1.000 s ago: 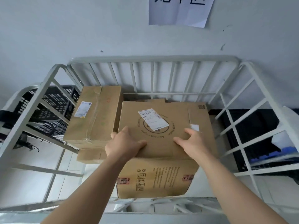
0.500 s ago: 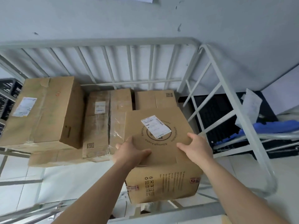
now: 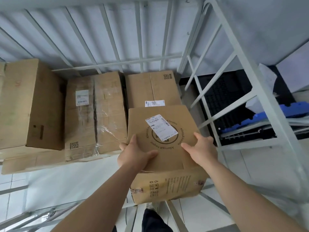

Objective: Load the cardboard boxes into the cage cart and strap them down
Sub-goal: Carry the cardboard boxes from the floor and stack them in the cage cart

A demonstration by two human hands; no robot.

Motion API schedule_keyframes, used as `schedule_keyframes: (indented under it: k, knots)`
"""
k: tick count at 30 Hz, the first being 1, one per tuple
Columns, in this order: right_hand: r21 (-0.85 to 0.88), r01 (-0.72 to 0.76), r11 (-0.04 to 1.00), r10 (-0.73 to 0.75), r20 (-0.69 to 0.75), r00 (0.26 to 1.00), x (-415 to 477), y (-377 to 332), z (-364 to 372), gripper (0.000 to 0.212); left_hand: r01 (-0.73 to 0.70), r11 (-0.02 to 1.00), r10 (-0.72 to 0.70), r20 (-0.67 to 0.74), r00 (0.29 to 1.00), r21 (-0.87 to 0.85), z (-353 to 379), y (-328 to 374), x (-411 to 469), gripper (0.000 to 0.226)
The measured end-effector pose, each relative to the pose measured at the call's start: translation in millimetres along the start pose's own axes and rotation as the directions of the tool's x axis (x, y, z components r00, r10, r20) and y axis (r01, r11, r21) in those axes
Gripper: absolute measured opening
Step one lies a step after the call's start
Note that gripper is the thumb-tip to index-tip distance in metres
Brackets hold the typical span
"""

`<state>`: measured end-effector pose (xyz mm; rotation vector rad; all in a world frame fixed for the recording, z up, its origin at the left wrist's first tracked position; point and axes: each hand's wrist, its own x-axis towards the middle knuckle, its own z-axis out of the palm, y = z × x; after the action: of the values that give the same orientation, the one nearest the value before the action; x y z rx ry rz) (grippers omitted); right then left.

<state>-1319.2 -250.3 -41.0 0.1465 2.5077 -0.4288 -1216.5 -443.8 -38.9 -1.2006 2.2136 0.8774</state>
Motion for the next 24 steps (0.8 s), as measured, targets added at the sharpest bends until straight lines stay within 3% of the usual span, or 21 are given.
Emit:
schedule_keyframes:
  k: [6,10,13,19,21,24]
  knots:
    - [-0.02,-0.007,1.0,0.007,0.001,1.0,8,3,7,0.088,0.068,0.994,-0.067,0.013,0.998,-0.088,1,-2,8,0.124]
    - [-0.04,-0.005,0.999,0.006,0.01,1.0,9,-3,3,0.088,0.035,0.986,-0.033,0.015,0.999,-0.164,-3,4,7,0.094]
    - [-0.013,0.009,1.0,-0.009,0.012,1.0,8,0,-6,0.093,-0.031,0.985,0.024,-0.045,0.999,-0.168,-12,7,-7,0.086]
    - [0.33,-0.055,0.942,0.018,0.113,0.993,14,0,-17,0.105,-0.225,0.917,0.131,-0.284,0.95,-0.329,-36,20,-28,0.051]
    - [0.441,-0.099,0.892,0.016,0.188,0.982,16,1,-11,0.105,-0.243,0.882,0.13,-0.286,0.949,-0.403,-37,23,-20,0.041]
    - [0.472,-0.129,0.872,0.005,0.255,0.967,22,3,5,0.1,-0.236,0.848,0.137,-0.233,0.963,-0.475,-28,18,1,0.036]
